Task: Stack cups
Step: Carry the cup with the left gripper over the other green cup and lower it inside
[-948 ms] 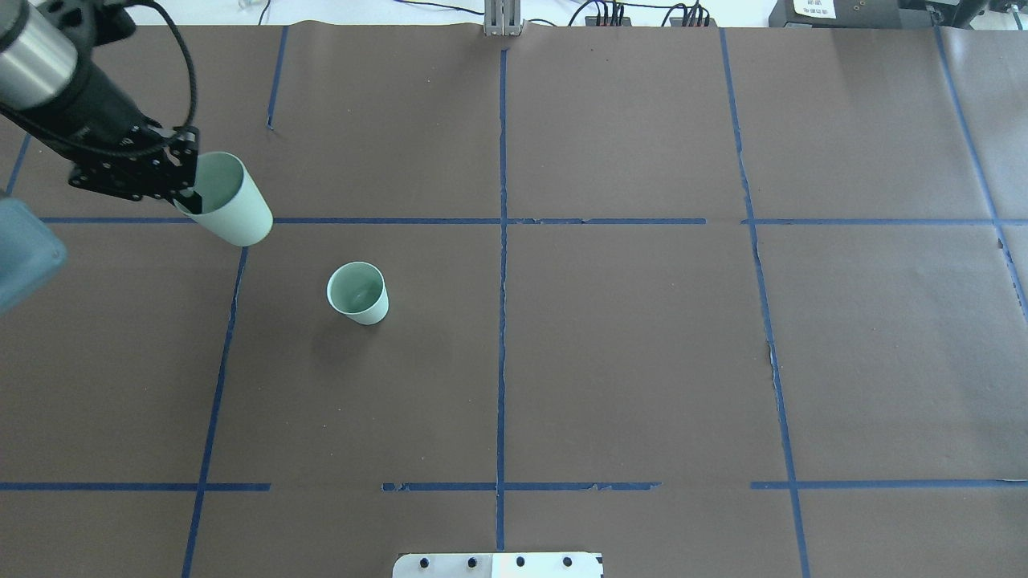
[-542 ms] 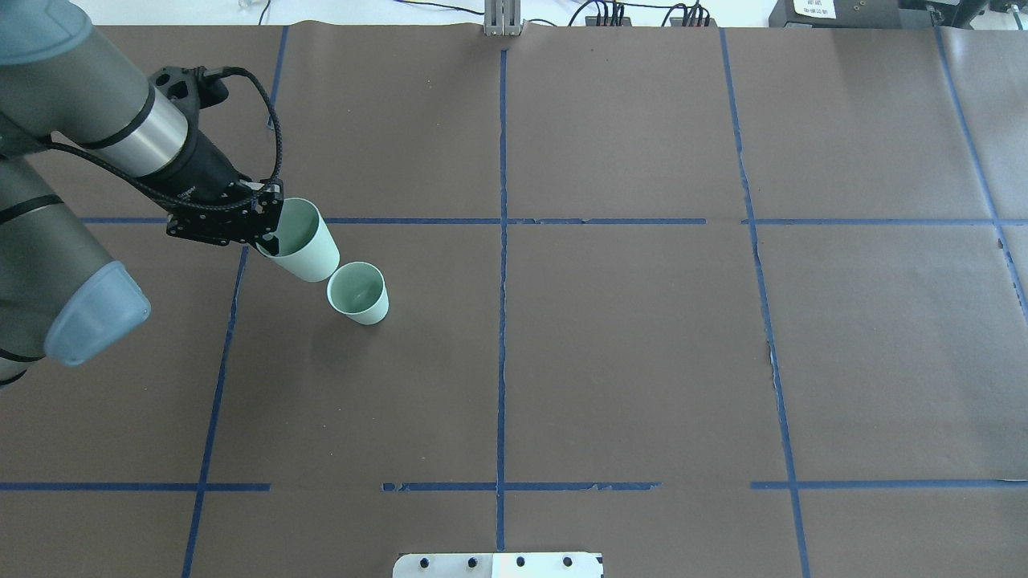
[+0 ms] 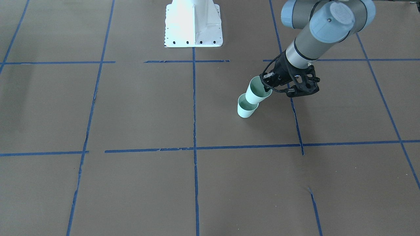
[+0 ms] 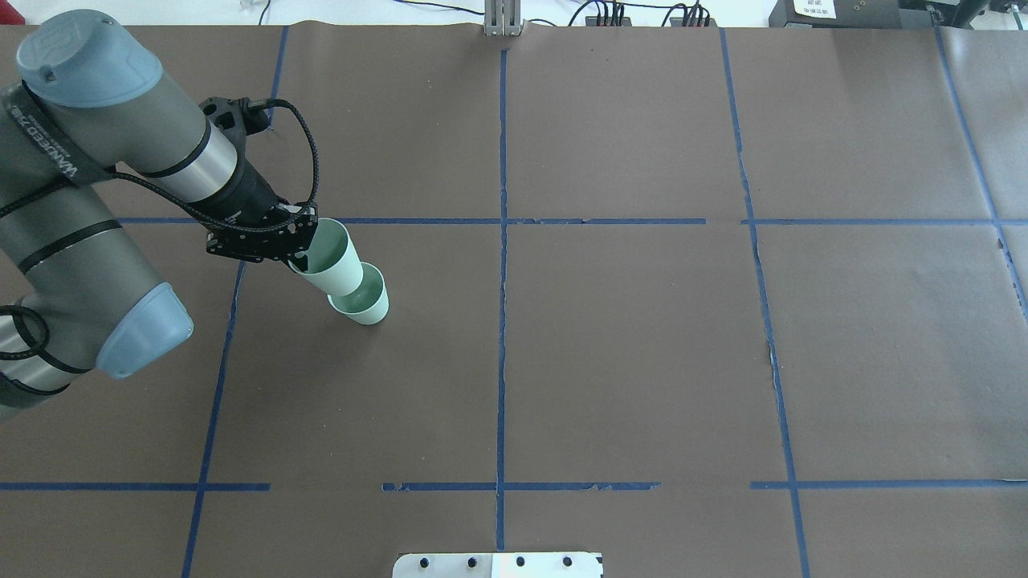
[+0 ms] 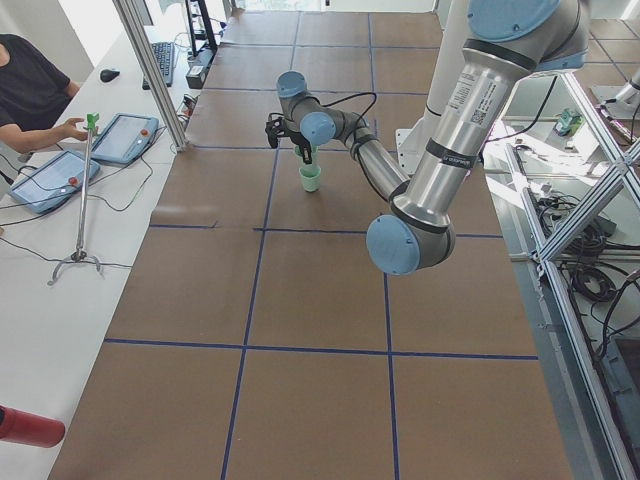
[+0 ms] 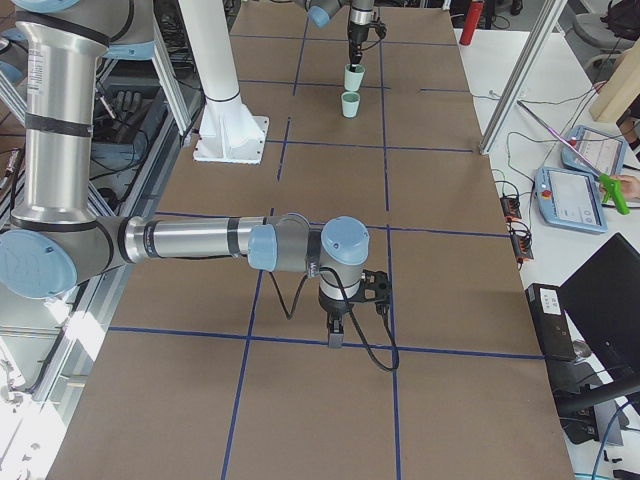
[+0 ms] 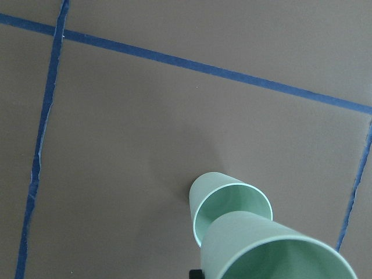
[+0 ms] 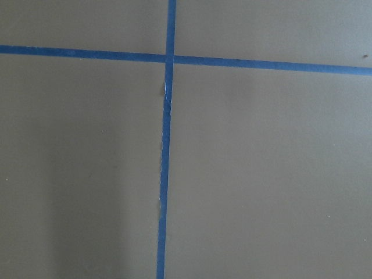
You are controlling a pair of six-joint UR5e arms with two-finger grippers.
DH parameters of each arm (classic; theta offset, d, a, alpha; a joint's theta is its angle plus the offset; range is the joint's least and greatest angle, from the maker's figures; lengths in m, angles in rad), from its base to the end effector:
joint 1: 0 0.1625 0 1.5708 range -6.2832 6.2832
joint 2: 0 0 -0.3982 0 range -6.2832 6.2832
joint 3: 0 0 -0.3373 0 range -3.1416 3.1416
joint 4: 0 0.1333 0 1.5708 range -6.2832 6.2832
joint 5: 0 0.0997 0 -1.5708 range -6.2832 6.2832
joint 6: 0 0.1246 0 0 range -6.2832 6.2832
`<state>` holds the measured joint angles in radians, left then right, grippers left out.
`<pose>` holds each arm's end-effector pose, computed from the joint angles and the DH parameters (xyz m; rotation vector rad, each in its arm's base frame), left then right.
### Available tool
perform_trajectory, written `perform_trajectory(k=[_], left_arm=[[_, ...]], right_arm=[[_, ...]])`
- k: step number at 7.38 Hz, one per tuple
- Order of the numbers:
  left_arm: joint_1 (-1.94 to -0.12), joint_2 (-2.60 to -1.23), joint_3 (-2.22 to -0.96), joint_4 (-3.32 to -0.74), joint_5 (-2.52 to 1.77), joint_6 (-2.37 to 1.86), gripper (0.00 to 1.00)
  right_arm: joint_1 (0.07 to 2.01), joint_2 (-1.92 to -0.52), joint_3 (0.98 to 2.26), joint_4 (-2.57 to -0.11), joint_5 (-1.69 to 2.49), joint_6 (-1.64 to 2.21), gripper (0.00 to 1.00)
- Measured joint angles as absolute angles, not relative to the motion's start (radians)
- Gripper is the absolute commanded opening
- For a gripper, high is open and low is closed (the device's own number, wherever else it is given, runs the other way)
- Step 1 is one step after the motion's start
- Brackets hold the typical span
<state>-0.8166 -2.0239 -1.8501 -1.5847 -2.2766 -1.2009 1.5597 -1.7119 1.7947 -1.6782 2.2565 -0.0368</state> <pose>0.3470 -0.4460 0.2969 -0.1575 0.9661 -0.1473 0.0502 -0.3780 0.6277 -0.0148 -0.6860 -0.0376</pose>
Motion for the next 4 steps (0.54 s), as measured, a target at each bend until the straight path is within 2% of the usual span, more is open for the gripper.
perform_trajectory(k=[4], left_arm=[[-0.802,-2.03,-1.792,-1.65,-2.27,-1.201,0.0]], right_arm=[[1.559,-1.712,1.795,-1.678,2.256,-0.037,1.0]])
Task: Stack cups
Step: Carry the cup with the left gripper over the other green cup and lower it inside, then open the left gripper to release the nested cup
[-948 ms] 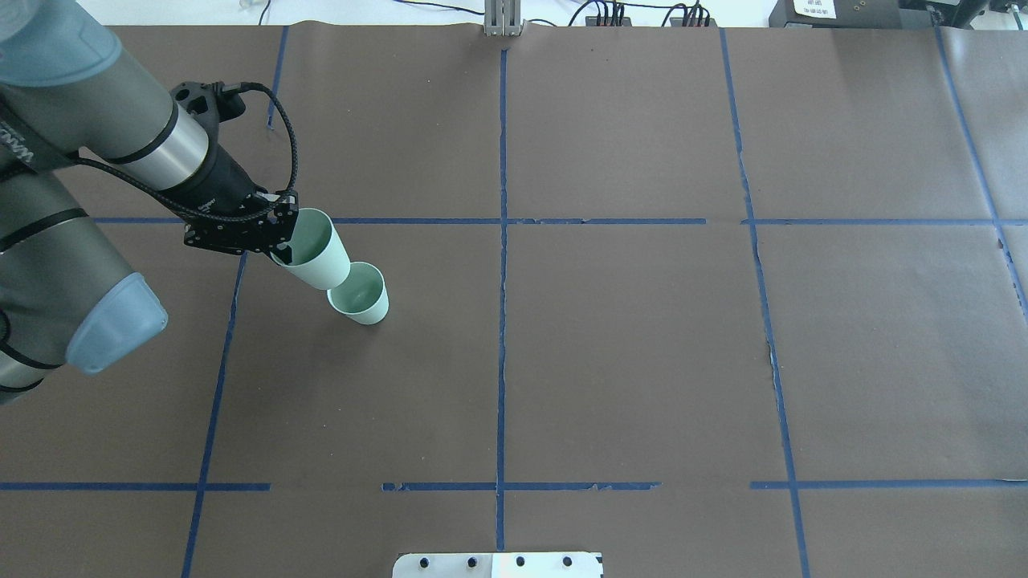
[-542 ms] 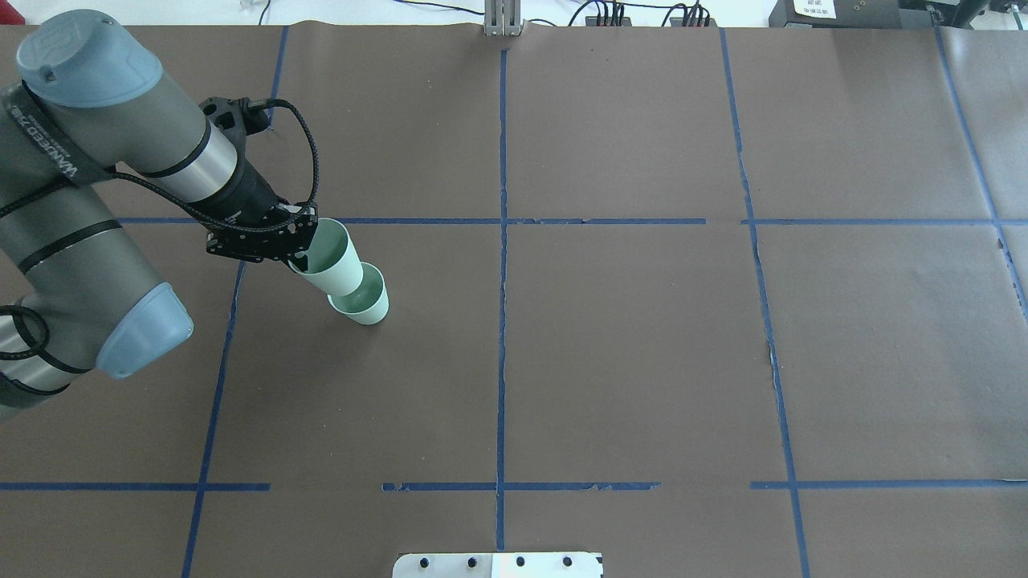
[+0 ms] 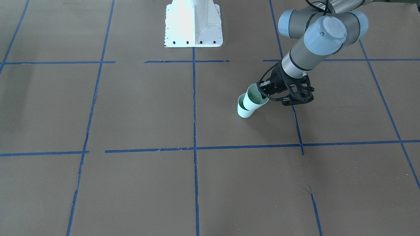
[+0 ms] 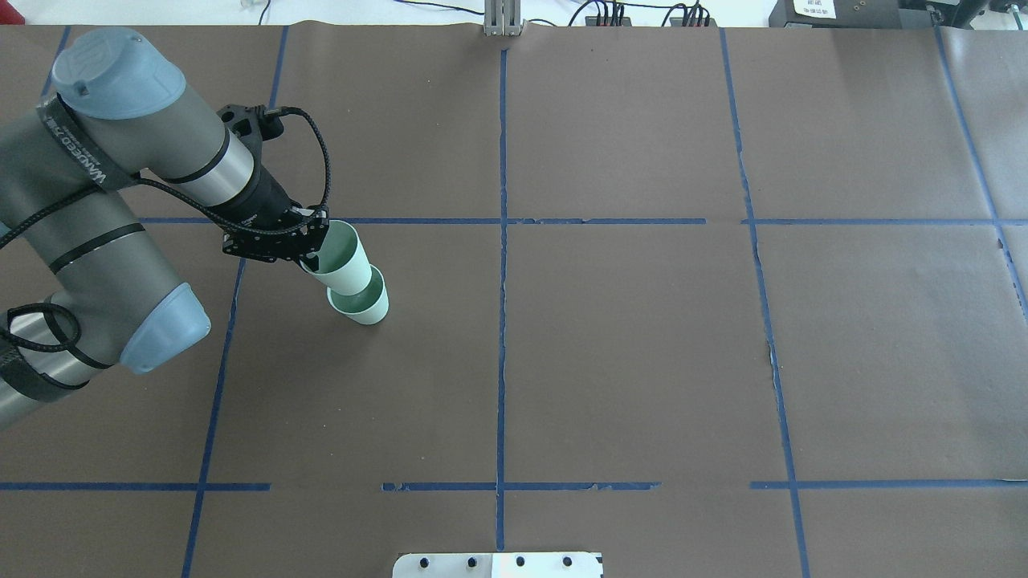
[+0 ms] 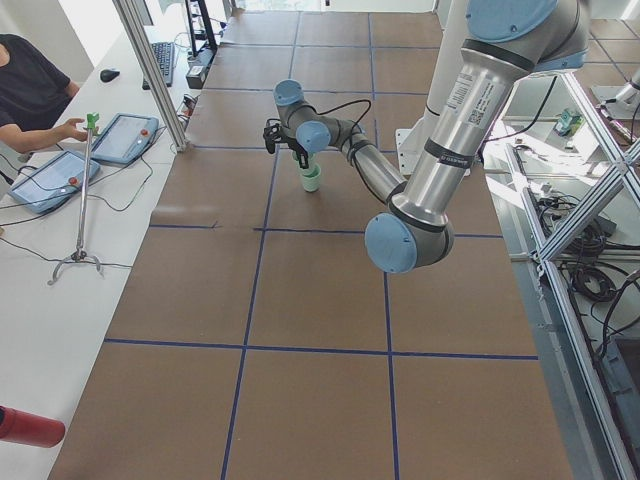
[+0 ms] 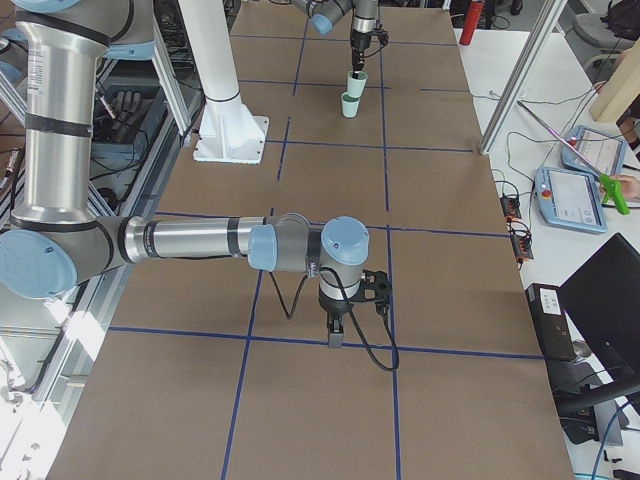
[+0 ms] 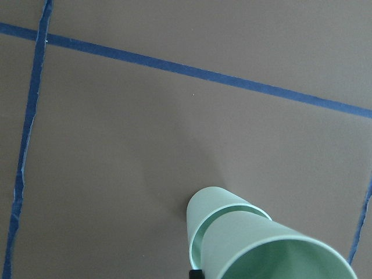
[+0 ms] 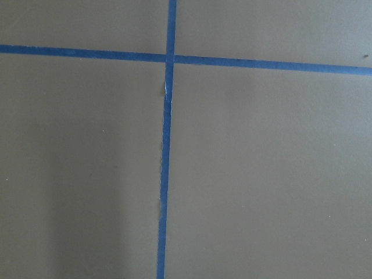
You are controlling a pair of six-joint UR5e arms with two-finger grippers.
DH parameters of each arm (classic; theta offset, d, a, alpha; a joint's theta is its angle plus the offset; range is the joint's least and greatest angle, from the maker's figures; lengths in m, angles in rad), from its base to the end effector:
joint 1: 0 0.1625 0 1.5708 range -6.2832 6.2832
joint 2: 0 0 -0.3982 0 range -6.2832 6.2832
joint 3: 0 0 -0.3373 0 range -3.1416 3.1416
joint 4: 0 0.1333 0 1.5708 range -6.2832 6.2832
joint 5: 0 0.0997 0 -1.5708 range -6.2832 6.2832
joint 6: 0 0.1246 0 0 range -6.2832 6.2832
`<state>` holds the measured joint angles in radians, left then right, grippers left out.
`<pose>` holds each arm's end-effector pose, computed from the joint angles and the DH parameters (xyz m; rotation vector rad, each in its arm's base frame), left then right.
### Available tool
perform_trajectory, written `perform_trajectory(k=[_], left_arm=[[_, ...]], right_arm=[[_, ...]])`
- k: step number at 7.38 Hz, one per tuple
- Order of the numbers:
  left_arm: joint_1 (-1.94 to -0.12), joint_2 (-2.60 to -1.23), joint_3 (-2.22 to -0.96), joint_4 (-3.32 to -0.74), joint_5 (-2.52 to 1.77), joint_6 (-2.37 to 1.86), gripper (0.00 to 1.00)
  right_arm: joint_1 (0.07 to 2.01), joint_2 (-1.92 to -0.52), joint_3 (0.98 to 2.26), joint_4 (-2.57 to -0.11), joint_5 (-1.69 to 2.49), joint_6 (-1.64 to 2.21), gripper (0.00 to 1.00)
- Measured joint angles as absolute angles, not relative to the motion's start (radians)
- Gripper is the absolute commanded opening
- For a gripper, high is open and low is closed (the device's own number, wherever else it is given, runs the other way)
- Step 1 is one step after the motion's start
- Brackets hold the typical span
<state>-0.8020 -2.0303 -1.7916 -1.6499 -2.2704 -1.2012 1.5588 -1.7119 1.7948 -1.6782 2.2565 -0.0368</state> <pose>0.3629 -0.4514 0.3077 -0.1516 0.9716 -0.1315 0.0499 -0.3781 0.6277 -0.0150 -0.6859 -0.0385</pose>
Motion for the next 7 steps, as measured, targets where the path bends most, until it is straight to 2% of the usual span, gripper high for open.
perform_trajectory(k=[2,3,4,7], left_arm=[[-0.798,-2.031,-1.791,-1.655,-2.27,-1.202,0.0],[-0.795,-2.031,-1.79,-1.656,-2.27,-1.203,0.62],[-0.792,-2.03,-1.789,-1.658,-2.27,-1.201,1.0],[-0.789,-2.024,-1.8,-1.669,-2.267,-1.192,1.0]], right_arm=[[1.559,-1.712,1.795,-1.678,2.256,-0.037,1.0],[1.559,-1.712,1.795,-1.678,2.256,-0.037,1.0],[1.559,-1.712,1.795,-1.678,2.256,-0.037,1.0],[1.56,-1.712,1.795,-1.678,2.256,-0.037,1.0]])
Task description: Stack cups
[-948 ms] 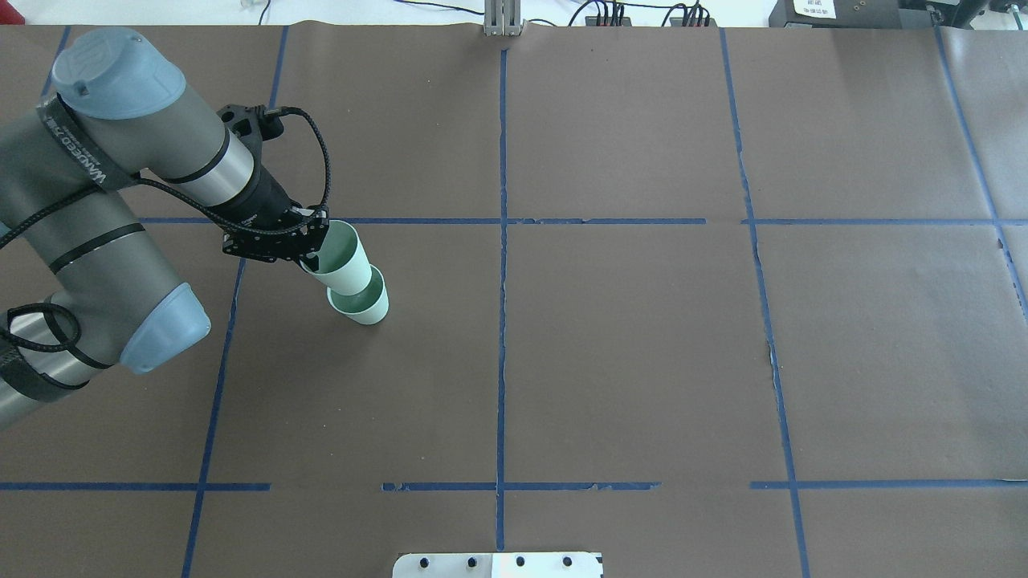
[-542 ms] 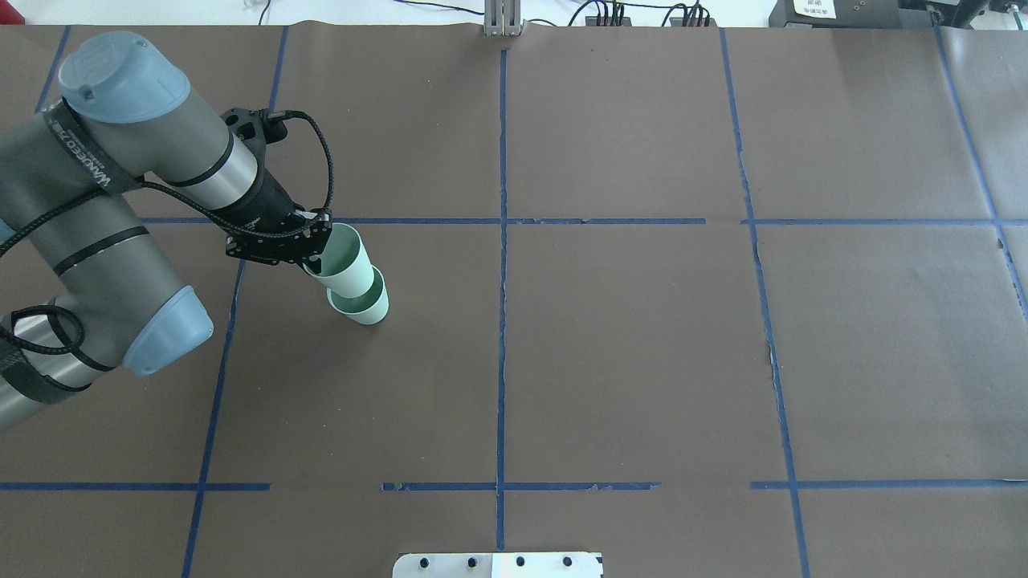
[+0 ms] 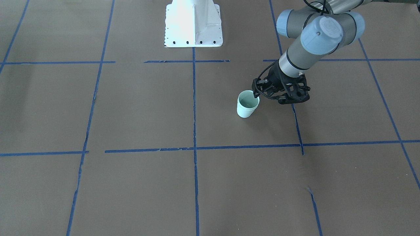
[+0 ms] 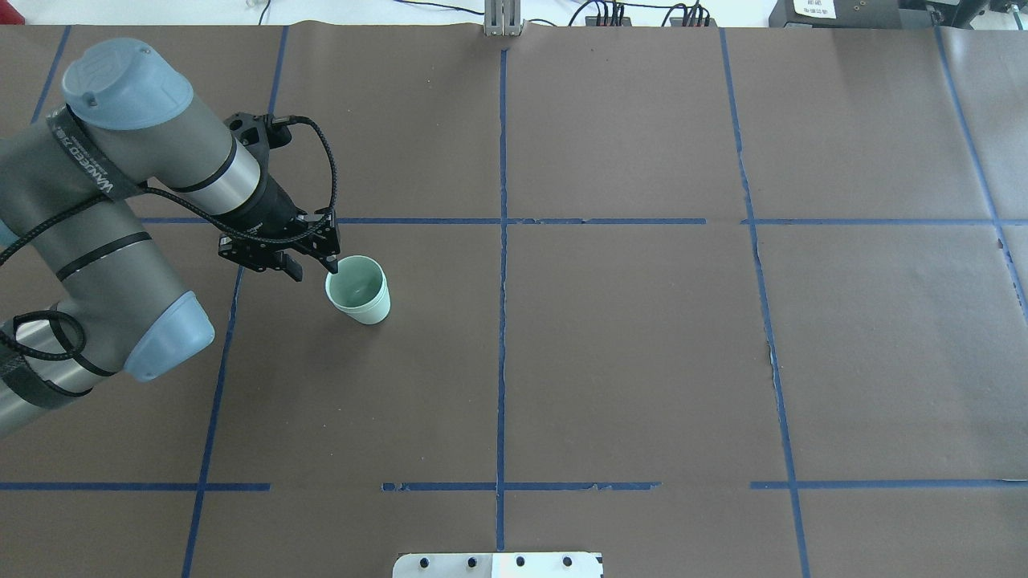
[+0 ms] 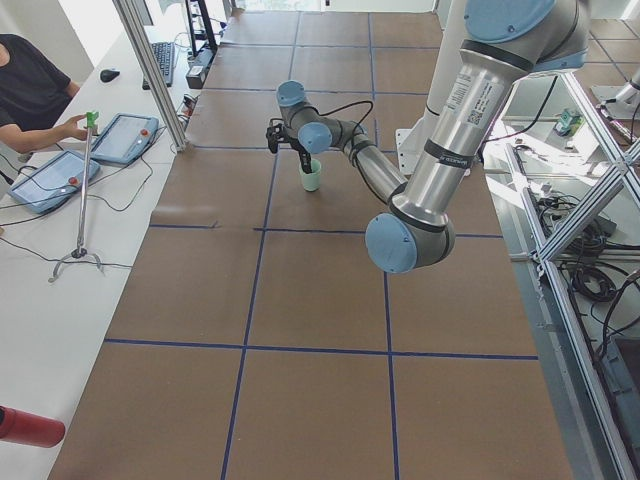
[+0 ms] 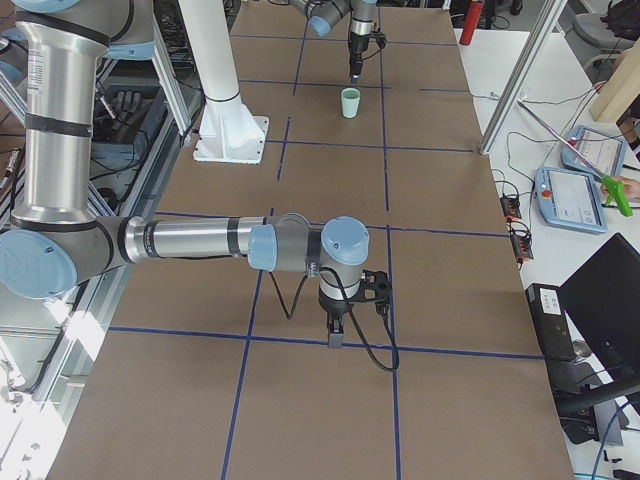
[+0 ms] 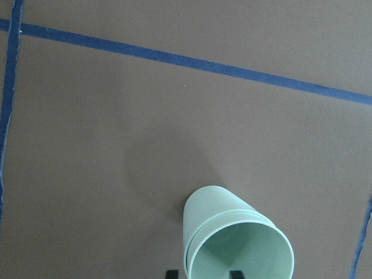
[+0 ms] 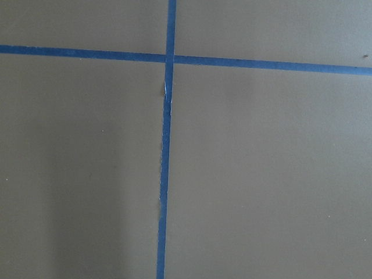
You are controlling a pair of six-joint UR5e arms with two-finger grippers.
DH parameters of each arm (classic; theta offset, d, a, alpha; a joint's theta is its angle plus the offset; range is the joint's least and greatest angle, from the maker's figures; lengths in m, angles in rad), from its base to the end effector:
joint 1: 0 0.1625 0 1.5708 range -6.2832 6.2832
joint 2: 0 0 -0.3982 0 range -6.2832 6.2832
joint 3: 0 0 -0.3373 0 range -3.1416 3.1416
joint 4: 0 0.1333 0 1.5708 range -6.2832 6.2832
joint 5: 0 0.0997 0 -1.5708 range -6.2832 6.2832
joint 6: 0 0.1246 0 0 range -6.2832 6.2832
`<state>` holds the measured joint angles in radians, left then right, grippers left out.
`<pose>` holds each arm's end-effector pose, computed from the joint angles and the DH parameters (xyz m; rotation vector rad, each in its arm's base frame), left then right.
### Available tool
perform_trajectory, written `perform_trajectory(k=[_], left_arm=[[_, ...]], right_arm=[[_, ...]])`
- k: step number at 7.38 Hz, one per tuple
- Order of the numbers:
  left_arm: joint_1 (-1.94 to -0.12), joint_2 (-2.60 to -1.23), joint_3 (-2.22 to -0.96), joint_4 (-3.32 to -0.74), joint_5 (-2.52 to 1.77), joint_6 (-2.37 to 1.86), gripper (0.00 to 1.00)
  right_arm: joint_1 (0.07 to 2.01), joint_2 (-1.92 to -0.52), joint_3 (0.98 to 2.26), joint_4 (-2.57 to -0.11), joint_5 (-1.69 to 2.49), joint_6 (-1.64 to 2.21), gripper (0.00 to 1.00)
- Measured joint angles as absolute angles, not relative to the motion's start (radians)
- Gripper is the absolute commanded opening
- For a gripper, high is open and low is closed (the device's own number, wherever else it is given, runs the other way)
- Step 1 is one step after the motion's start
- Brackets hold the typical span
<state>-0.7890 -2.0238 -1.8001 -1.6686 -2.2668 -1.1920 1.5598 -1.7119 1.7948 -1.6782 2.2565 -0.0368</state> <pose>0.3666 -0.4451 0.3057 -0.1379 0.9847 -0.1045 0.0502 -0.3780 0.6277 -0.0147 -0.6860 -0.0375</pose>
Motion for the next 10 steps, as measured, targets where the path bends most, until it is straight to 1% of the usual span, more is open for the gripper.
perform_trajectory(k=[2,3,6,8,10], left_arm=[[-0.804,-2.009,-1.84,-1.667,-2.266,-1.181,1.0],[-0.846,-2.001,-1.862,-1.662,-2.266,-1.142,1.0],[-1.057,-1.975,-1.889,-1.541,-2.27,-0.798,1.0],[-1.184,-1.917,-1.86,-1.459,-2.269,-0.459,1.0],[-1.324,-1.847,-1.779,-1.445,-2.274,-0.191,1.0]], right_arm=[[1.56,-1.712,1.795,-1.678,2.256,-0.037,1.0],[1.56,-1.712,1.795,-1.678,2.256,-0.037,1.0],[1.56,-1.712,1.795,-1.678,2.256,-0.037,1.0],[1.56,-1.712,1.795,-1.678,2.256,-0.037,1.0],[1.56,-1.712,1.795,-1.678,2.256,-0.037,1.0]])
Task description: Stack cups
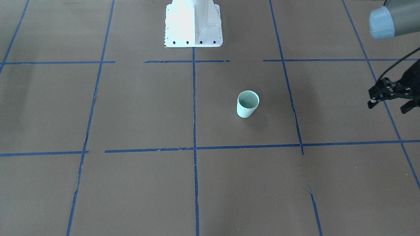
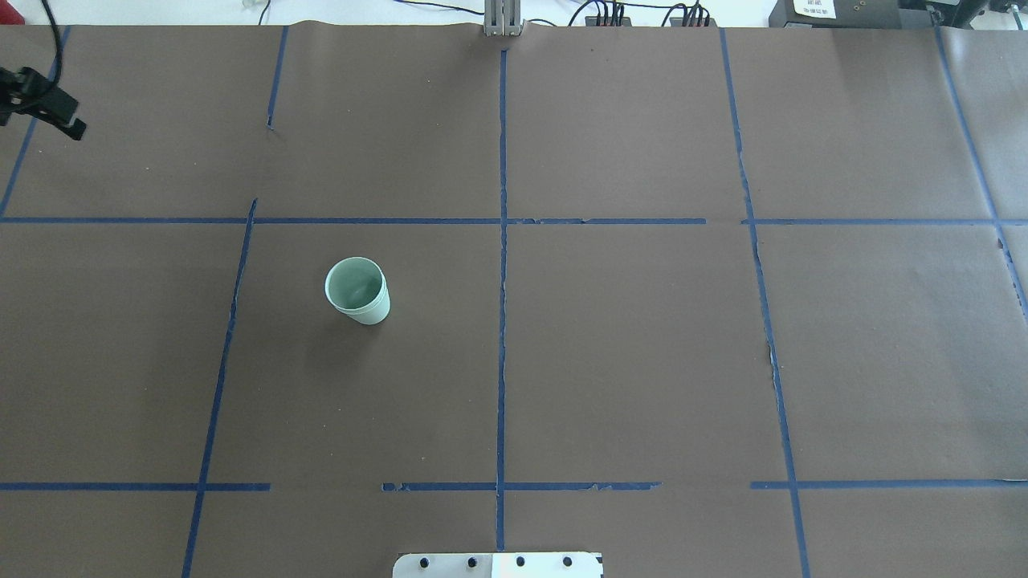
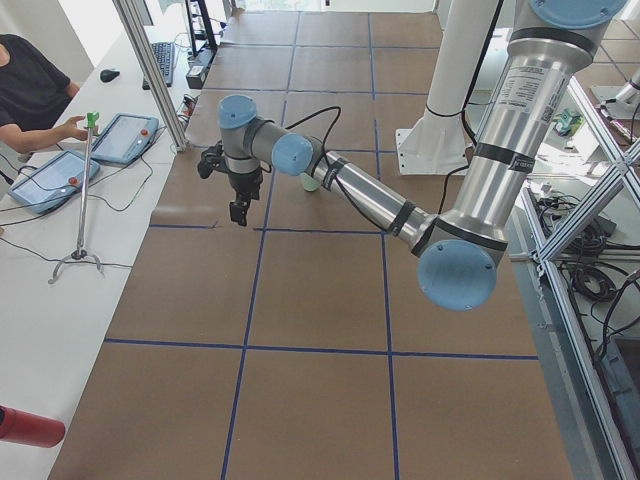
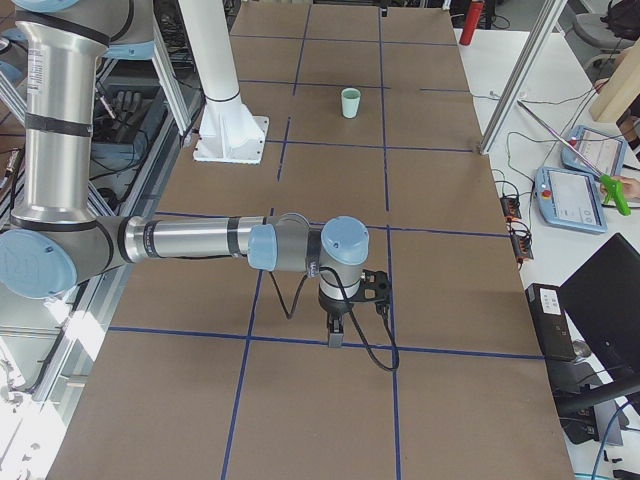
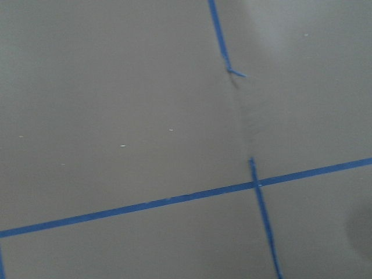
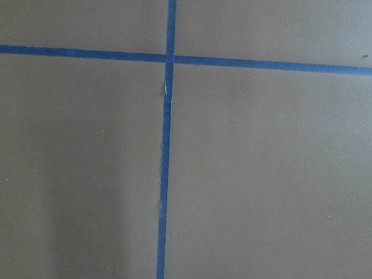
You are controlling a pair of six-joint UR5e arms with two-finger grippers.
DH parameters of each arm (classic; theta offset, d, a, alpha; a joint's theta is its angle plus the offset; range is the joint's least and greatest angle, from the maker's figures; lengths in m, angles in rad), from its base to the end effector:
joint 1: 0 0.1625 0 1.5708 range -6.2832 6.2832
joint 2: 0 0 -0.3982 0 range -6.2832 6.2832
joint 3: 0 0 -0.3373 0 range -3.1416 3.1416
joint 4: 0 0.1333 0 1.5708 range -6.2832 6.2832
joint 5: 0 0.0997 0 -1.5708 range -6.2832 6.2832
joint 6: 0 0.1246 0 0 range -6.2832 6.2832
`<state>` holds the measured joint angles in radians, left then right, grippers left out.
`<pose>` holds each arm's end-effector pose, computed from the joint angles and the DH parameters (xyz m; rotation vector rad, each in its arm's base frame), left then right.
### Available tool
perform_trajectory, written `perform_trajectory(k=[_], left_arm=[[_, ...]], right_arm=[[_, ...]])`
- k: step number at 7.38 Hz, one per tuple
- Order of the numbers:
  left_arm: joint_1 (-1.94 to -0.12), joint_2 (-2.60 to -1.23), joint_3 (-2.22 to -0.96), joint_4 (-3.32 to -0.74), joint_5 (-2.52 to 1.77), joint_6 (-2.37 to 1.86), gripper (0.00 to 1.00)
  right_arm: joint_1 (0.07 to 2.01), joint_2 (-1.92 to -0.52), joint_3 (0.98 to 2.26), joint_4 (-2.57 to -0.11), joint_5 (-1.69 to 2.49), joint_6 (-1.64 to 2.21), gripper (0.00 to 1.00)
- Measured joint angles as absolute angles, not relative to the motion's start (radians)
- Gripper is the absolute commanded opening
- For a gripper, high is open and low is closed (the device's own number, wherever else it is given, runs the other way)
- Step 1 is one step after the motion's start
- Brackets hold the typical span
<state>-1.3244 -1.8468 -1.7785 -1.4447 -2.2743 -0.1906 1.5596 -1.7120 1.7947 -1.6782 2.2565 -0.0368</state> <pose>0.0791 -0.5305 0.4429 0.1838 0.7541 0.1787 0.0502 -0.3780 0.6277 -0.0150 -0.6860 -0.0376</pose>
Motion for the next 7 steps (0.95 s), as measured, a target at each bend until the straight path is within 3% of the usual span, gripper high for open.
perform_trajectory(k=[7], left_arm=[[-1.53,-1.628,-1.666,-1.441,-2.282,-0.01,1.0]], right_arm=[[1.559,-1.712,1.795,-1.678,2.256,-0.037,1.0]])
